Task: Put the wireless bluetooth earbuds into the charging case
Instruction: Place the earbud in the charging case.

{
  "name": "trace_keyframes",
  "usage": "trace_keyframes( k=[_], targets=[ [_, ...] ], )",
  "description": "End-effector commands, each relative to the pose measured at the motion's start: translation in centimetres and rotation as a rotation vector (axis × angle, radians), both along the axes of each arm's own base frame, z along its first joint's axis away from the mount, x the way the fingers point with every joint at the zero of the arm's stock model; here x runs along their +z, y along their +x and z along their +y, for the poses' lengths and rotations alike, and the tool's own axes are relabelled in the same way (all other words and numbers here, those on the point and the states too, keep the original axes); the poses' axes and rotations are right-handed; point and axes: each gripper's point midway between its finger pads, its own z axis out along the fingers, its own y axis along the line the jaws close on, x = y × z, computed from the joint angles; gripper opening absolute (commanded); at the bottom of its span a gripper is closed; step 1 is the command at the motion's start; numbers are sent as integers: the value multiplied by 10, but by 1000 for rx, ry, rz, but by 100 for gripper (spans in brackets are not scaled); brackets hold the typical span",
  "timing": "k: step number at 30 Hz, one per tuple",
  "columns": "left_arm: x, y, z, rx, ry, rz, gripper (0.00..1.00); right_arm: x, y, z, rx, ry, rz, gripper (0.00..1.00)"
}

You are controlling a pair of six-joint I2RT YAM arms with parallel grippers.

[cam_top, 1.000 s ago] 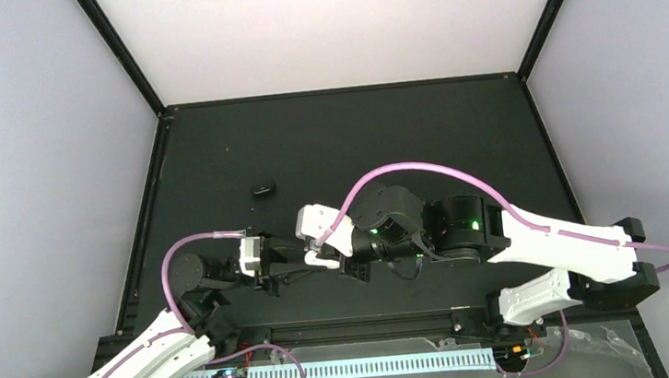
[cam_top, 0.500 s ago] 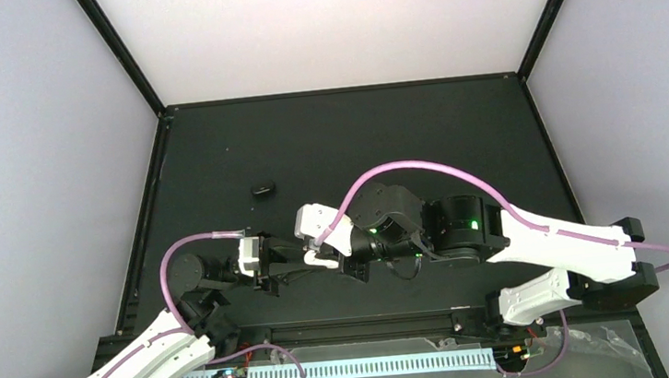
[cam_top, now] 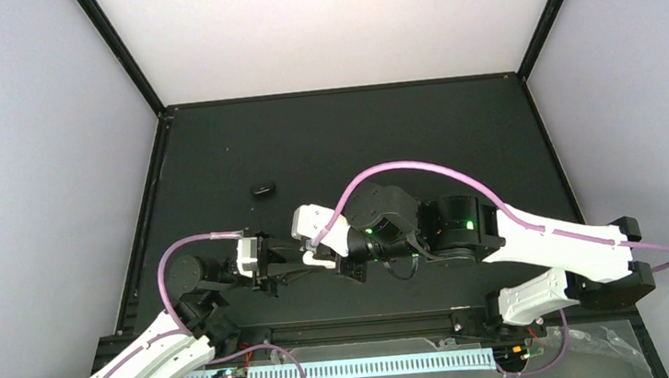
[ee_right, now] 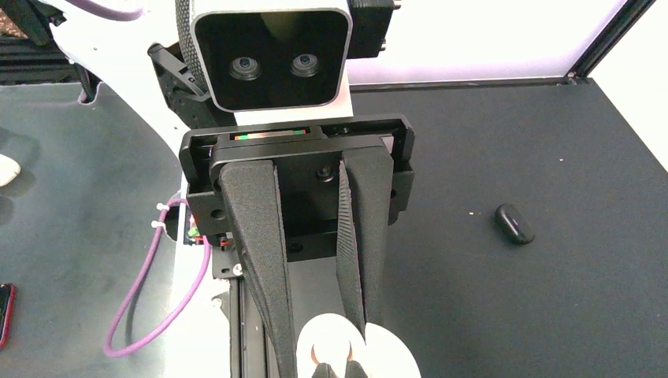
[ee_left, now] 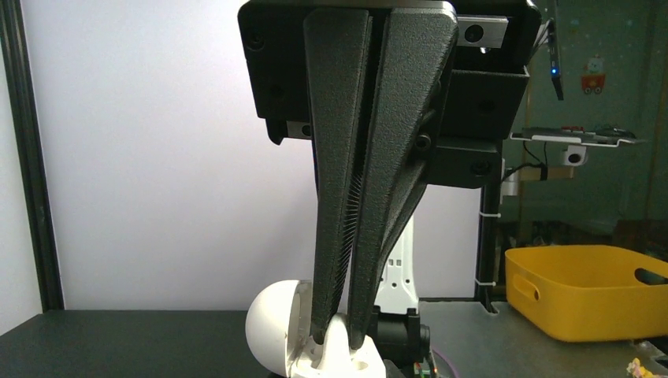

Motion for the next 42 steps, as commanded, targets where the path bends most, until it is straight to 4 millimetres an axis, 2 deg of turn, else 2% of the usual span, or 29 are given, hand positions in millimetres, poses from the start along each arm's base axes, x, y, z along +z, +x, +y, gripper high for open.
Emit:
trace_keyframes(
  k=[1, 16, 19, 21, 25, 29, 37, 42],
  targets=[
    [25, -5, 9, 19, -73, -55, 2, -9, -6, 8, 19, -19, 31, 1],
    [12, 1, 2, 21, -35, -28, 2, 49, 0, -10, -25, 124, -10, 23],
    [13, 0, 3, 21, -37, -30, 2, 71, 2, -20, -44, 183, -30, 35],
    [14, 0, 3, 21, -39, -30, 2, 78, 9, -28, -84, 204, -56, 48],
    [16, -1, 4, 18, -46, -36, 2, 67, 24, -36, -163, 172, -86, 61],
    [17, -3, 6, 17, -51, -43, 1, 47, 30, -32, -187, 126, -80, 68],
    [18, -6, 7, 9, -56, -47, 2, 30, 34, -20, -195, 89, -51, 70],
    [18, -6, 8, 10, -59, -47, 2, 27, 36, -17, -212, 93, -40, 70]
  ],
)
